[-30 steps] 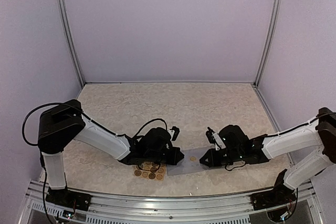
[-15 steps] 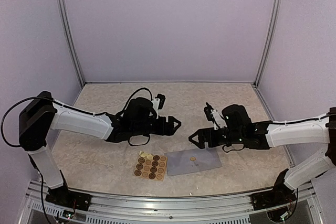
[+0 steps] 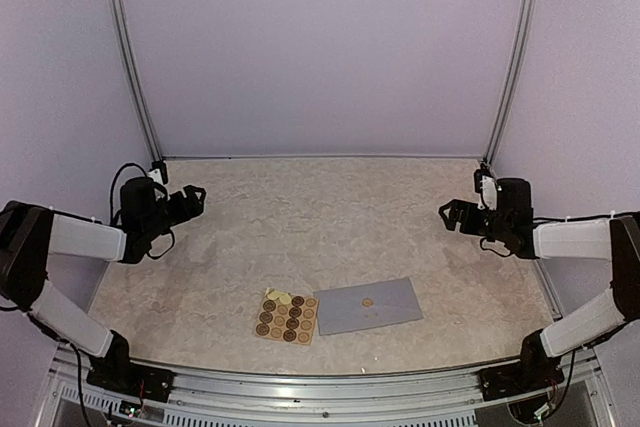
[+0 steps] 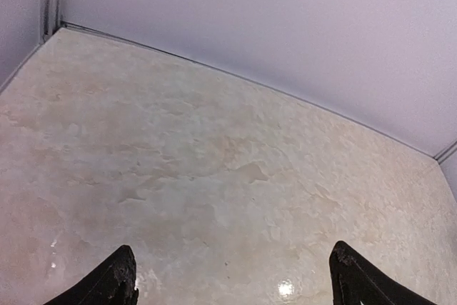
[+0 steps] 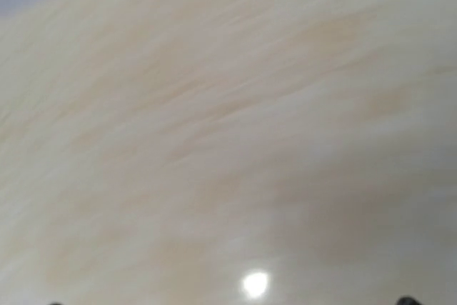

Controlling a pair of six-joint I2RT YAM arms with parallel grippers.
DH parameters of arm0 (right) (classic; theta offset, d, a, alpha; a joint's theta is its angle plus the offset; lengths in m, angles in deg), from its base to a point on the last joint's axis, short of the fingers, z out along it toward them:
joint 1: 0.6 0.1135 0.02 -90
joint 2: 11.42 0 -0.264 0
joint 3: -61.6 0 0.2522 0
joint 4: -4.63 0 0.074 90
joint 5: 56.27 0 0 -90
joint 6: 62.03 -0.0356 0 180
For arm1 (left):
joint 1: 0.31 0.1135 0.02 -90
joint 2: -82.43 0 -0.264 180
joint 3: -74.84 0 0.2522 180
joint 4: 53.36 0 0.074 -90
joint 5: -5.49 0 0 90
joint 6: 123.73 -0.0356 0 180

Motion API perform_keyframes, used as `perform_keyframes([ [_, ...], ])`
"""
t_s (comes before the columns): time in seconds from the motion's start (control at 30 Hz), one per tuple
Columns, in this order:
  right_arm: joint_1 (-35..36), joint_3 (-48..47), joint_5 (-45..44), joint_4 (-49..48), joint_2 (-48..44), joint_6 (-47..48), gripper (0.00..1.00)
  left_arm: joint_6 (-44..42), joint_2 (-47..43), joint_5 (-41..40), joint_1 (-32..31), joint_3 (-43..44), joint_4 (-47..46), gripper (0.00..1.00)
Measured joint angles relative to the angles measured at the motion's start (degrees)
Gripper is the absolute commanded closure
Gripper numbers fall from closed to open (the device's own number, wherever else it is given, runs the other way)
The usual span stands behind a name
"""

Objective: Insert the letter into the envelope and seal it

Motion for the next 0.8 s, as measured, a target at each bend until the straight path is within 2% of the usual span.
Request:
perform_keyframes([
  [0.1,-8.5,3.7,0.2,-4.1,-3.2,1.6,0.02,-1.2,-5.1,0.1,7.7,-5.4,-4.3,0.09],
  [0.27,-13.0,7.8,-1.4,-10.3,-6.1,5.0,0.01,-4.2,-12.0,-2.1,15.1,-12.7,-10.1,0.06],
  [0.47,-13.5,12.8,-6.4,-17.4,-8.4,9.1,0.0,-9.6,-14.3,-5.0,15.8,-16.2,-15.5,0.04],
  [0.8,-13.5,15.5,-9.6,-22.2,-10.7,11.0,0.0,-11.7,-11.8,-5.3,15.8,-16.8,-19.1,0.01],
])
